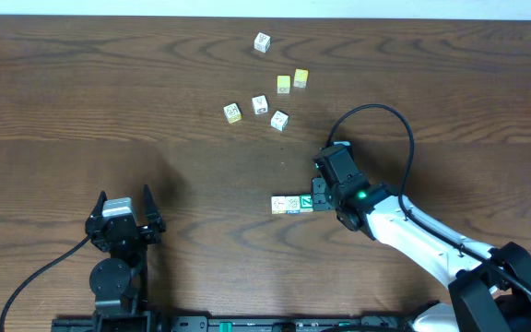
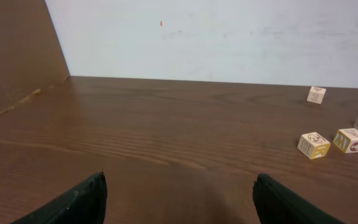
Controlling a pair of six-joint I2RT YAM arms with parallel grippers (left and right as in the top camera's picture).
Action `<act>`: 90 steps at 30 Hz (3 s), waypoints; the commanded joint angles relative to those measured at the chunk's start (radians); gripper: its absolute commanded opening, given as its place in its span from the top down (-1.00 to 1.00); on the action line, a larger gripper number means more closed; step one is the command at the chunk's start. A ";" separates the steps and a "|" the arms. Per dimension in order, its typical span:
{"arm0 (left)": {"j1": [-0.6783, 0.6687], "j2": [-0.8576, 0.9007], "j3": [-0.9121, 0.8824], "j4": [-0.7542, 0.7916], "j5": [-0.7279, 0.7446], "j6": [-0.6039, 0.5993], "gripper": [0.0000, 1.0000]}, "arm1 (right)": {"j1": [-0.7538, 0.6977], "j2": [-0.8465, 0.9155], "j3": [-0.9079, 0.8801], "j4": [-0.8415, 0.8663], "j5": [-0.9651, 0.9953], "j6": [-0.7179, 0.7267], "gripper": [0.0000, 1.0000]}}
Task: Lift 4 blocks
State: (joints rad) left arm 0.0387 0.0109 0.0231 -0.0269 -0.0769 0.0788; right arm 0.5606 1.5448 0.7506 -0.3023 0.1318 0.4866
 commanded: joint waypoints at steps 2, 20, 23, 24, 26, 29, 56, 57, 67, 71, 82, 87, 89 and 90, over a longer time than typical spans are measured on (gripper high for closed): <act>0.005 -0.005 -0.019 -0.040 -0.013 -0.005 -0.51 | -0.029 0.011 0.002 -0.010 0.021 -0.013 0.63; 0.005 -0.005 -0.019 -0.040 -0.013 -0.005 -0.51 | -0.080 0.011 0.002 -0.113 -0.026 -0.012 0.95; 0.005 -0.005 -0.019 -0.040 -0.013 -0.005 -0.51 | -0.080 0.011 0.002 -0.113 -0.032 -0.012 0.97; 0.005 -0.005 -0.019 -0.040 -0.013 -0.005 -0.51 | -0.080 0.011 0.002 -0.114 -0.033 -0.012 0.97; 0.005 -0.005 -0.019 -0.040 -0.013 -0.005 -0.51 | -0.079 0.011 0.002 -0.118 -0.037 -0.012 0.97; 0.005 -0.005 -0.019 -0.040 -0.013 -0.005 -0.51 | -0.068 0.011 0.002 -0.129 -0.037 -0.012 0.97; 0.005 -0.005 -0.019 -0.040 -0.013 -0.005 -0.51 | -0.031 0.011 0.001 -0.074 0.028 -0.018 0.85; 0.005 -0.005 -0.019 -0.040 -0.013 -0.005 -0.51 | -0.031 0.011 0.001 -0.061 0.028 -0.023 0.85; 0.005 -0.005 -0.019 -0.040 -0.013 -0.005 -0.51 | -0.031 0.011 0.001 -0.032 0.028 -0.043 0.90; 0.005 -0.005 -0.019 -0.040 -0.013 -0.005 -0.51 | -0.031 0.011 0.001 -0.018 0.028 -0.054 0.91; 0.005 -0.005 -0.019 -0.040 -0.013 -0.005 -0.51 | -0.031 0.011 0.001 -0.001 0.013 -0.077 0.97; 0.005 0.003 -0.019 -0.040 -0.013 -0.005 -0.51 | -0.031 0.011 0.001 0.027 0.013 -0.102 0.98; 0.005 0.004 -0.019 -0.040 -0.013 -0.005 -0.51 | -0.031 0.011 0.001 0.031 0.006 -0.109 0.98; 0.005 0.005 -0.019 -0.040 -0.013 -0.005 -0.51 | -0.031 0.011 0.001 0.035 -0.008 -0.124 0.98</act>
State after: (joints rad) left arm 0.0387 0.0113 0.0231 -0.0269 -0.0769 0.0788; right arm 0.5259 1.5475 0.7506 -0.2737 0.1352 0.4015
